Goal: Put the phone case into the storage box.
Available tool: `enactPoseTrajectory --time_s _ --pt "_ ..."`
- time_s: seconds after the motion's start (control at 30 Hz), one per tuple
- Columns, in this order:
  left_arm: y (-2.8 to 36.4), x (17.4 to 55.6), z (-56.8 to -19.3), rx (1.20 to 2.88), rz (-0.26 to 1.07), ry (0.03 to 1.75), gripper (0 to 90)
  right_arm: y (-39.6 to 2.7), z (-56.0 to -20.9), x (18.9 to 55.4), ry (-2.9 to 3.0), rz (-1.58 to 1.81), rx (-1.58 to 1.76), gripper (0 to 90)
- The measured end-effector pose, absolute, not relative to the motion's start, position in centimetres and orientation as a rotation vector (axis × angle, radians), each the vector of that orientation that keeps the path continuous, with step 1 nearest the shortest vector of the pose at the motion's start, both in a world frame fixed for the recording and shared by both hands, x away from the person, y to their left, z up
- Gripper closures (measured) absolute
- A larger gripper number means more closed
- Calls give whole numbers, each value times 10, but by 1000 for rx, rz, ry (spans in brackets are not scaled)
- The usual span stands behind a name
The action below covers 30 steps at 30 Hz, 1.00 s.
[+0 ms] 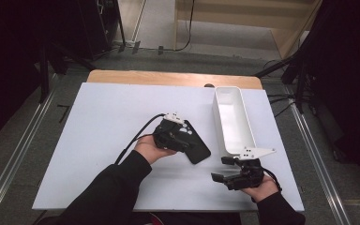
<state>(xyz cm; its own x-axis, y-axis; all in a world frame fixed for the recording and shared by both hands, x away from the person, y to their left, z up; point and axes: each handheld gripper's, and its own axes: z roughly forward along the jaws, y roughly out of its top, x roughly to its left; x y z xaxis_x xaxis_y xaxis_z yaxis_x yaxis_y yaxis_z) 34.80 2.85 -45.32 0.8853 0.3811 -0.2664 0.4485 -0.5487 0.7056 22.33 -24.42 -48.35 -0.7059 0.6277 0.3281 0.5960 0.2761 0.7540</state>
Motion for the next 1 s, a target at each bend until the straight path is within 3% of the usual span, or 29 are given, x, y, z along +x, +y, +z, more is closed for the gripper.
enactPoseTrajectory --time_s 0.17,0.23,1.0 --pt "27 343 -458 2216 -147 565 843 -244 -484 223 2485 1440 1182 161" --pt "25 342 -464 2233 -176 550 892 -244 -484 223 2484 1439 1182 161" --pt "9 330 -504 2294 -115 564 891 -243 -484 223 2493 1432 1177 161"
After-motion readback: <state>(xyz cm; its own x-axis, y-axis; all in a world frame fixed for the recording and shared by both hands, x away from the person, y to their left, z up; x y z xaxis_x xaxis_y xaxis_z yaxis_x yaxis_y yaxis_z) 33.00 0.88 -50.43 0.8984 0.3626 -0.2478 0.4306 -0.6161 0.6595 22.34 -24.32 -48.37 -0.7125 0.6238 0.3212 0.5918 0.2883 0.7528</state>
